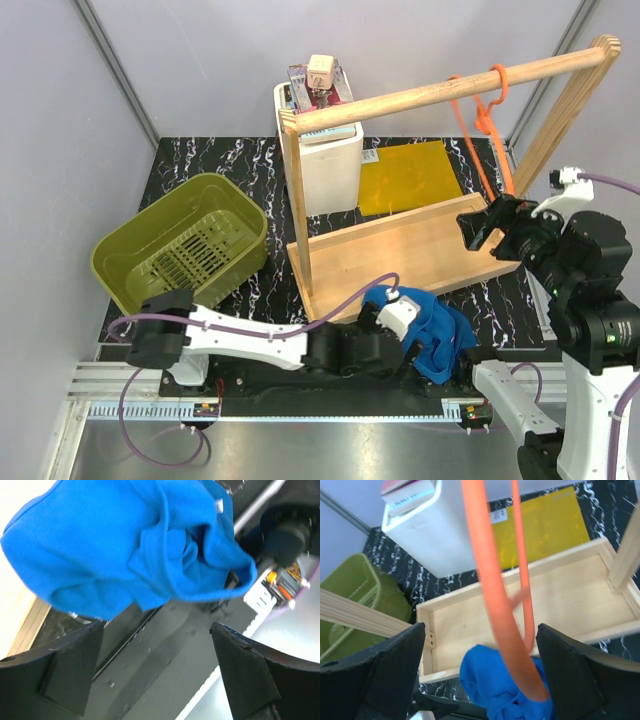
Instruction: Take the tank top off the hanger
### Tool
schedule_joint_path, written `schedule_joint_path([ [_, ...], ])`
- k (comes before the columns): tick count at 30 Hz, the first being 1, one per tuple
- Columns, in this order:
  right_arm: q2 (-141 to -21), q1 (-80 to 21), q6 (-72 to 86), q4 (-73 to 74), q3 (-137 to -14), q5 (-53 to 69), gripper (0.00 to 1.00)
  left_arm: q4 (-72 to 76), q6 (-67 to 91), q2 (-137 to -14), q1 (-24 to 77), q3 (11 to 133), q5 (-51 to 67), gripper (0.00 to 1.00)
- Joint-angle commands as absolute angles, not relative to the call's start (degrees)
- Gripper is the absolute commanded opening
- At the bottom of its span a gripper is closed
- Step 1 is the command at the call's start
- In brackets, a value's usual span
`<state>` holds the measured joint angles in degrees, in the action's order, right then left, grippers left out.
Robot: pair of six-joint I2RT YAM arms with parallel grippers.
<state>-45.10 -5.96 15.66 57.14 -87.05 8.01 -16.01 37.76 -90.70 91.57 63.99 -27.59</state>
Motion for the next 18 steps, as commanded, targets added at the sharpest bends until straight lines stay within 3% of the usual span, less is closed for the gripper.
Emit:
schedule_joint_path([
  [1,-41.23,-5.89,16.61,61.34,-83.77,2.38,1.00,-19.41,44.10,-97.18,90.71,72.84,-34.35,0.99],
  [16,-32.35,-5.89,17.05,67.50,-83.50,0.35,1.00,-25.58,58.79,-118.91,84.73,84.37,-32.44,0.99],
  [17,-32.08,-5.89,17.22,67.50,-83.50,0.44,1.00,-25.58,59.49,-119.26,84.47,84.11,-32.08,0.97],
  [18,-31.91,-5.80,17.31,67.50,-83.32,0.61,1.00,-25.58,60.20,-119.96,84.03,83.85,-32.08,0.88],
])
